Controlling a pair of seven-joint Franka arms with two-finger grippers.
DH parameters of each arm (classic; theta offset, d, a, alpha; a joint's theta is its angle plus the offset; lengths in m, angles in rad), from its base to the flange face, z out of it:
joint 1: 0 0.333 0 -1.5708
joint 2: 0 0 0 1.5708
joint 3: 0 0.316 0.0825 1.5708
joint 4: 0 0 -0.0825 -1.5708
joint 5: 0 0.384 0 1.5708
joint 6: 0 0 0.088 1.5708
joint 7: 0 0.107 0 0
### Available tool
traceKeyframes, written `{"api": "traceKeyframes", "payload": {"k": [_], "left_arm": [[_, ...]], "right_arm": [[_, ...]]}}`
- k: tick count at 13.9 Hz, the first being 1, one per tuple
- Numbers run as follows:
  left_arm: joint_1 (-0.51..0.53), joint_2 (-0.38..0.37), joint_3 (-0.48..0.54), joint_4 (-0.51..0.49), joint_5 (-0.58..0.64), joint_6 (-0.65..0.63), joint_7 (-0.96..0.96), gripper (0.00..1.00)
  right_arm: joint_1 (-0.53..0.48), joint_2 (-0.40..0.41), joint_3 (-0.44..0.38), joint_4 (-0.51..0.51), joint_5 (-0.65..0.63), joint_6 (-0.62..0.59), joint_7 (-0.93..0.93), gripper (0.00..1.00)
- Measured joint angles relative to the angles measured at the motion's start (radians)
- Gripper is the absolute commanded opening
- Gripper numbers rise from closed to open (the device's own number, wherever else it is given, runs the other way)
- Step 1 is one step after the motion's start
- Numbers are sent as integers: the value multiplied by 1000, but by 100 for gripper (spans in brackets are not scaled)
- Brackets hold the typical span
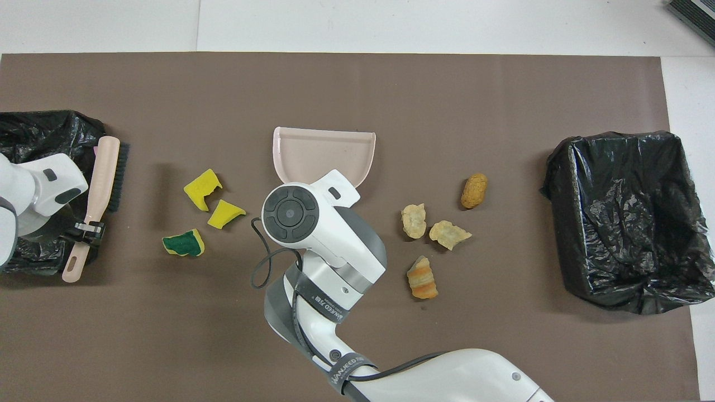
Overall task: Sweep and dump trash in bin
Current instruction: 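Grasp the pink dustpan handle with the right gripper, then place the dustpan beside the sponges while the left gripper lowers the brush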
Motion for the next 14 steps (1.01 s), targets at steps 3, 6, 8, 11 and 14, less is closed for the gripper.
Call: {"api": "traceKeyframes", "payload": {"k": [3,6,8,11,14], "left_arm": [[0,0,-1,0,0,0,0,0],[0,0,-1,0,0,0,0,0],[0,0,-1,-1,0,0,0,0],[1,0,0,-20,0,0,-5,0],[6,0,2,-36,0,1,-59,0]], "right_arm": [[2,-11,0,-9,0,-1,-1,9],[2,-22,1,-7,3,-10,-1,5],[1,-52,1,-7,4,-25,-19,5],[-26,-106,1,-7,19,-79,-243,4],[-91,-164,2,-7,89,-176,-525,4]]}}
